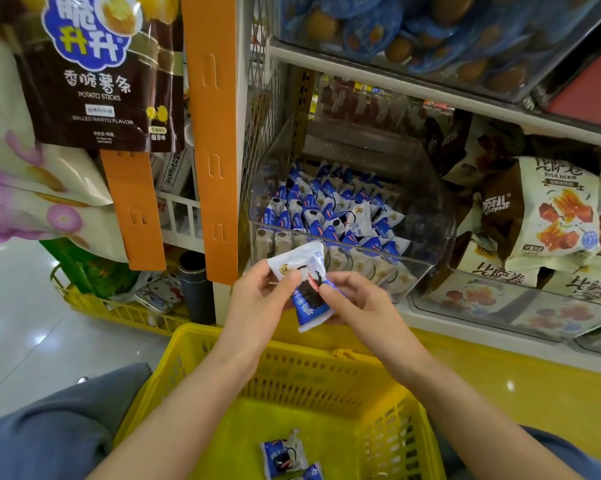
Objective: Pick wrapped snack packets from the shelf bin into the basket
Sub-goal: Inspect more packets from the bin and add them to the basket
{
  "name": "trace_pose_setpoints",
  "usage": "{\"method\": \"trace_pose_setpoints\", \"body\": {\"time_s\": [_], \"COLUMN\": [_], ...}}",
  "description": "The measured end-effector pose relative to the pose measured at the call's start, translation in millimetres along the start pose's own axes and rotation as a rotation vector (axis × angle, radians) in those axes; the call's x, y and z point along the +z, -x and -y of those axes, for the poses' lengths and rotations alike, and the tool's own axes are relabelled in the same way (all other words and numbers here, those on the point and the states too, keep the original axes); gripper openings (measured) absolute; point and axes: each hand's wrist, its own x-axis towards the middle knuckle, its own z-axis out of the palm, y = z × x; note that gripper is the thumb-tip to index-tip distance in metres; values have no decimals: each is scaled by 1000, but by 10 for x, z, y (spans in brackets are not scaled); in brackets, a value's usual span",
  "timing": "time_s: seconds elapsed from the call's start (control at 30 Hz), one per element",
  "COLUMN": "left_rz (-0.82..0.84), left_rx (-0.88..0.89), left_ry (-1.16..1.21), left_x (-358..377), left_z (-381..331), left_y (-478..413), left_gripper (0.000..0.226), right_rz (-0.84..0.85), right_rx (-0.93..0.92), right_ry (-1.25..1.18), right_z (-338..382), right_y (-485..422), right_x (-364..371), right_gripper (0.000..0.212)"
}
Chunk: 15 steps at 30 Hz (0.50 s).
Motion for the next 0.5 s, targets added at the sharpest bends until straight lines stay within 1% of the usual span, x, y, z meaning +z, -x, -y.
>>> {"method": "trace_pose_setpoints", "body": {"time_s": [0.07, 0.13, 0.2, 0.27, 0.33, 0.43, 0.5], "left_rz": [16, 83, 131, 128, 126, 127, 112], "left_rx": [28, 11, 2, 18, 49, 92, 99], "left_ry": [-6, 11, -29, -68, -97, -117, -58], "left_x": [6, 11, 7, -13, -48, -152, -248], "left_z": [-15, -31, -43, -63, -117, -259, -374], "left_y": [6, 10, 0, -34, -85, -206, -293], "left_gripper": [15, 14, 16, 14, 16, 17, 16], "right_rz": [-23, -51, -61, -48, -38, -47, -106], "right_rx": [-12, -5, 12, 6, -45, -187, -263], "right_ry": [4, -75, -111, -95, -45, 85, 133], "right_z": [9, 17, 25, 28, 52, 204, 356], "right_y": [3, 11, 13, 1, -31, -164, -361], "right_x": [6, 14, 24, 37, 43, -4, -98], "right_gripper": [9, 11, 18, 23, 20, 16, 14]}}
